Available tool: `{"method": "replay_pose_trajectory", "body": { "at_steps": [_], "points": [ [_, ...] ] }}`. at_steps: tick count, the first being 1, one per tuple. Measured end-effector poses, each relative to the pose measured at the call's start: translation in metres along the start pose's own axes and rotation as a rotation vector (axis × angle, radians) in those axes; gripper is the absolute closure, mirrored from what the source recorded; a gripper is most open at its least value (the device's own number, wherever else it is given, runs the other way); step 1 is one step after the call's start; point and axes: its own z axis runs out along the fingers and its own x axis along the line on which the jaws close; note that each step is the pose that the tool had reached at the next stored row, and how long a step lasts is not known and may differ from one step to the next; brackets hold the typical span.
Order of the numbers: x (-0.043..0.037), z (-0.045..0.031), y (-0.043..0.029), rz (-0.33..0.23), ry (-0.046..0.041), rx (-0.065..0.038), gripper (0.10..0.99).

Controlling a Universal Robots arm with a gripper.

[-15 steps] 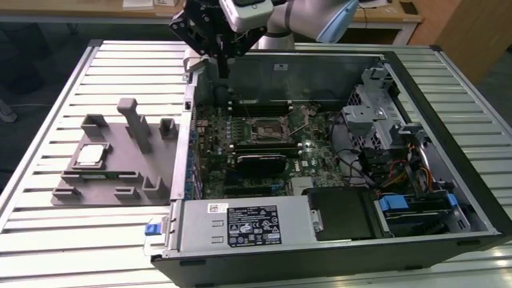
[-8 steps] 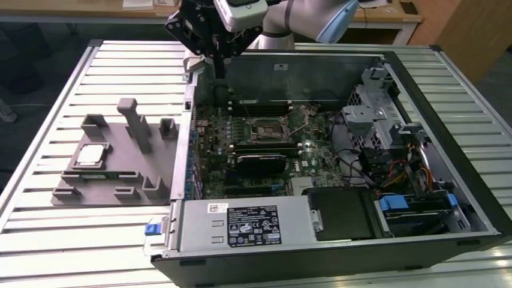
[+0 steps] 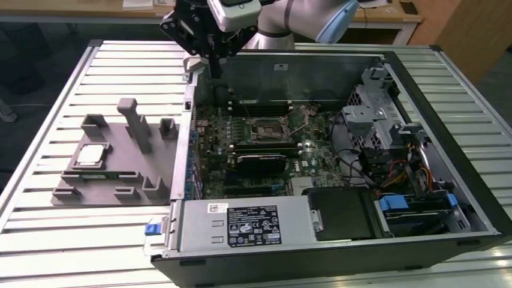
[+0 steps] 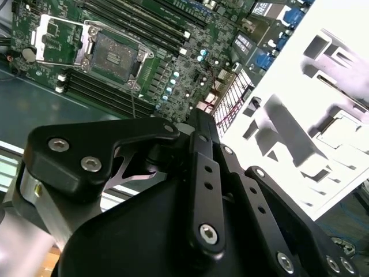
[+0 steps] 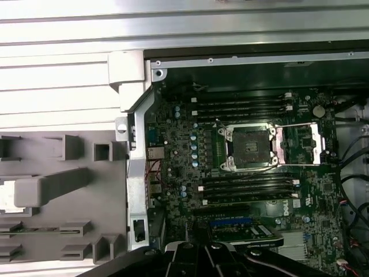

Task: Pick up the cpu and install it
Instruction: 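Reach for the cpu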

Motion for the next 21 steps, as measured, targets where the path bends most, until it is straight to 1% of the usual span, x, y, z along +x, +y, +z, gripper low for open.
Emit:
{"method": "replay_pose_trajectory", "body": {
  "at_steps": [12,21],
  "points": [
    [0.0108,-0.0003,-0.0008,0.000,-0.0004,0.000,0.980],
    [0.0217,-0.0005,-0.0016,0.000,-0.0004,0.000,0.980]
  ]
}}
